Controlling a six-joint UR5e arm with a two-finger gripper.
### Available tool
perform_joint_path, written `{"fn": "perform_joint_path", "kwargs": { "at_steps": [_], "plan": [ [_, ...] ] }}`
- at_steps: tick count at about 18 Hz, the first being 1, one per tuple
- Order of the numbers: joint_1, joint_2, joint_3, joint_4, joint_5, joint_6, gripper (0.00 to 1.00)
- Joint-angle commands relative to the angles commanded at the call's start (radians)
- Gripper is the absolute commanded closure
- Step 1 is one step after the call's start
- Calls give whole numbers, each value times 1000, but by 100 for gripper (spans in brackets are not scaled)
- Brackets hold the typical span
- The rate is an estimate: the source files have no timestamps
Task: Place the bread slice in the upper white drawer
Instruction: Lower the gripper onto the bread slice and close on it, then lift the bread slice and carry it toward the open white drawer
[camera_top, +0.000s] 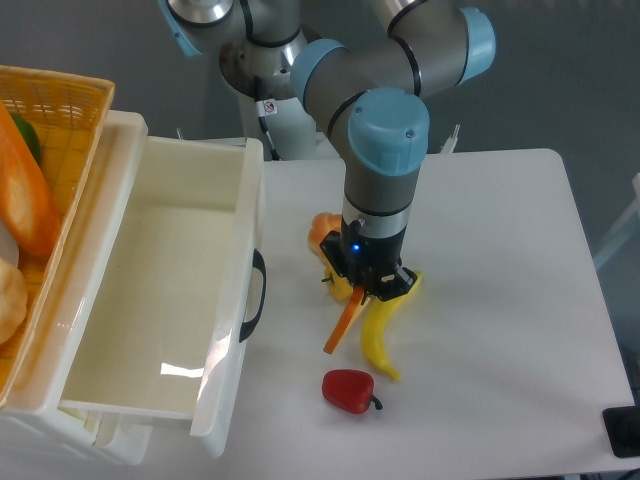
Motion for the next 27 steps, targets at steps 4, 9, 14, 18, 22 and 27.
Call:
{"fn": "perform_joint_path", "kwargs": {
  "at_steps": [4, 9, 14, 18, 22, 27],
  "plan": [
    [0, 5, 2, 0, 3, -8, 97],
    [35, 29, 2, 0, -5, -9, 97],
    [37, 34, 21, -2, -9, -75, 97],
    [37, 41, 31, -5, -14, -123, 97],
    [51, 100, 37, -47, -32, -242, 97],
    [52, 161, 37, -92, -89, -357, 97]
  ]
}}
